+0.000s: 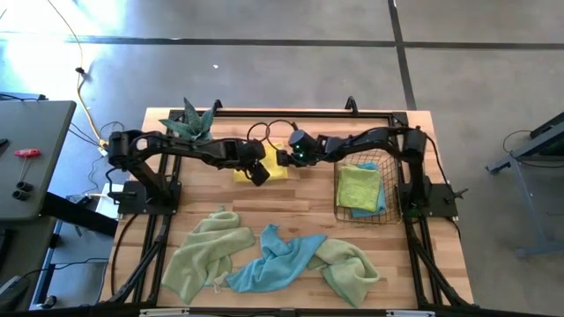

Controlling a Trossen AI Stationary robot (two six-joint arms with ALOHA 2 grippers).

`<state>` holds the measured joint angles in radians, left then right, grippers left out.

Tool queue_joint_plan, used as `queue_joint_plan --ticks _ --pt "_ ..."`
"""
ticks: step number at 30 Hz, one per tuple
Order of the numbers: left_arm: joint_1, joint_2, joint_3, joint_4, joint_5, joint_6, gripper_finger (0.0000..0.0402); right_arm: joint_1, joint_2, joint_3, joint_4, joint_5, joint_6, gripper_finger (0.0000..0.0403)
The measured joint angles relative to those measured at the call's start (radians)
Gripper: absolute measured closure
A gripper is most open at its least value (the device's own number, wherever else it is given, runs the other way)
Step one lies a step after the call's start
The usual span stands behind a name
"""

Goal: Fold microfiber towels
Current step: Fold the yellow microfiber cloth, then stack the folded yellow microfiber cloth into the wire basket

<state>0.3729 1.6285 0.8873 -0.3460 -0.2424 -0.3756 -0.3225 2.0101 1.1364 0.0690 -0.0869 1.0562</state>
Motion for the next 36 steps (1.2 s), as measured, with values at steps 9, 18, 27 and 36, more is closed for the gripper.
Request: queue_joint_plan --ticks 9,18,27,36 --pt "0.009 0.002 -0.081 0.014 -0.005 -0.044 0.02 0.002 0.06 0.002 0.117 -0.02 0.004 0.0151" --pt "0.013 0.011 -0.165 0.147 -0.01 -0.093 0.02 0.009 0.07 0.0 0.168 -0.013 -0.05 0.0186" --pt "0.013 0.012 -0.172 0.205 -0.003 -0.138 0.02 0.009 0.073 -0.002 0.18 0.002 -0.041 0.023" --pt "0.013 0.012 -0.172 0.234 0.007 -0.149 0.02 0.01 0.073 -0.002 0.186 0.004 -0.055 0.0299"
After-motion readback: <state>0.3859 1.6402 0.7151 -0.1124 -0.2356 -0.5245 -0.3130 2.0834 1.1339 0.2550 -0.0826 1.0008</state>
